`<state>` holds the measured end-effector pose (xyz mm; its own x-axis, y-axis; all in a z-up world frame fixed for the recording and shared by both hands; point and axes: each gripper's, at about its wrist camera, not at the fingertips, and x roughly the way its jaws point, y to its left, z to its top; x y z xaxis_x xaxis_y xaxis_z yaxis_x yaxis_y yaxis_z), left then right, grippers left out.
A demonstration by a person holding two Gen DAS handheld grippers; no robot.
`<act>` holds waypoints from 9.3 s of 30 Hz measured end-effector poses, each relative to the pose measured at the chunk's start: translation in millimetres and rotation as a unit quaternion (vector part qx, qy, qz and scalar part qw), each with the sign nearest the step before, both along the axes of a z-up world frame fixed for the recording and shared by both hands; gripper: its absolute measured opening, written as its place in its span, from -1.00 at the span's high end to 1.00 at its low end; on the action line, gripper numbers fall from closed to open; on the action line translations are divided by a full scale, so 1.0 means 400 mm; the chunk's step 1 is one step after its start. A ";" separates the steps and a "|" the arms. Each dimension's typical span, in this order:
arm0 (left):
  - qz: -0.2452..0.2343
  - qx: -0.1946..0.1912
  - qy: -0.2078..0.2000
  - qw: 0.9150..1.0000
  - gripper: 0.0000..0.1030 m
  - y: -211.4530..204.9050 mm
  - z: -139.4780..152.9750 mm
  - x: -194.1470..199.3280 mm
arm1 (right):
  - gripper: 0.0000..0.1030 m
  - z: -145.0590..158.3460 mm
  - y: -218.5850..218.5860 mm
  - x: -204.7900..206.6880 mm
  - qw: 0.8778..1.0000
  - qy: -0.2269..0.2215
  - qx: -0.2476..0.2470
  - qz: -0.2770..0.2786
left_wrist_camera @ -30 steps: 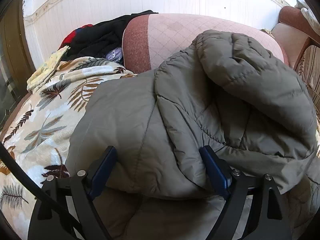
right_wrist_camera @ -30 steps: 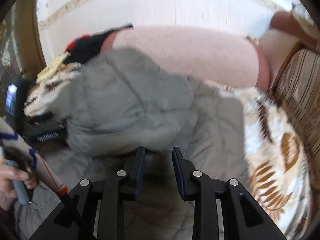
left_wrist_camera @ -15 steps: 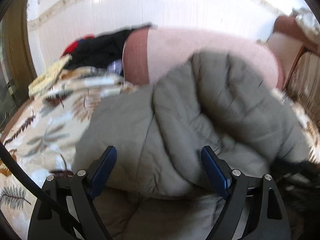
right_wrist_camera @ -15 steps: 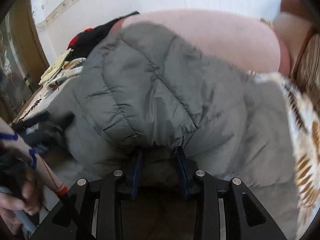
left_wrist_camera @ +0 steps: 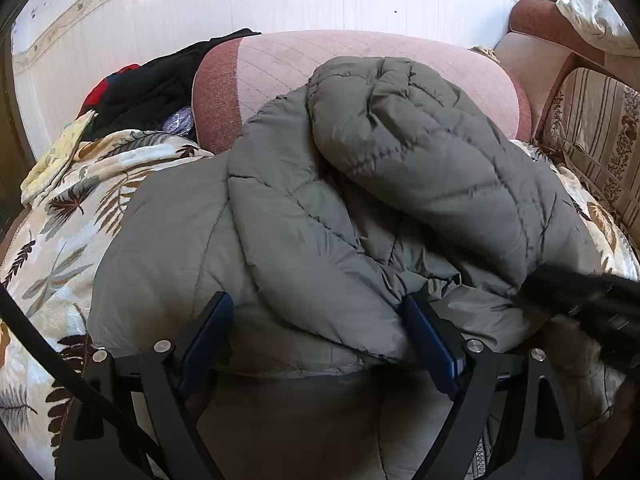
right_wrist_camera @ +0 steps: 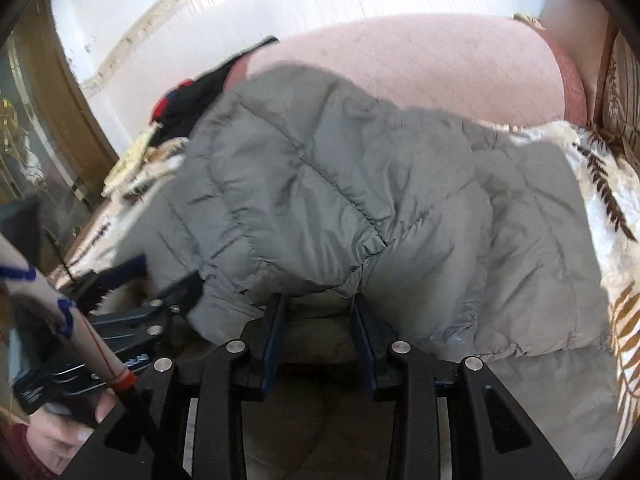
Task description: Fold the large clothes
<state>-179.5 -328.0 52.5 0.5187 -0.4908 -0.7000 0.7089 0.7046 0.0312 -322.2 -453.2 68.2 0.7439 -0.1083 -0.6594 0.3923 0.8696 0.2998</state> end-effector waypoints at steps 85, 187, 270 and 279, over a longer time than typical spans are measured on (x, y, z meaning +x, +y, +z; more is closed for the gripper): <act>0.001 0.002 -0.038 0.999 -0.75 -0.002 0.003 -0.036 | -0.02 -0.032 0.024 0.020 0.999 0.024 -0.034 0.010; 0.282 -0.210 0.255 0.901 -0.80 0.944 -0.076 -0.228 | -0.31 -0.115 0.104 -0.944 0.945 -0.112 0.212 -0.225; 0.175 0.072 -0.015 0.982 -0.37 0.593 -0.088 -0.482 | 0.51 -0.118 0.341 -0.728 0.992 0.030 0.029 -0.117; 0.182 0.063 -0.006 0.981 -0.30 0.591 -0.078 -0.481 | 0.55 -0.106 0.346 -0.697 0.991 0.036 0.026 -0.126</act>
<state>-371.7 -91.7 21.1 0.6519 -0.1815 -0.7362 0.4100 0.9012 0.1409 -600.9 -314.7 25.9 0.6492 -0.2492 -0.7187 0.6162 0.7262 0.3048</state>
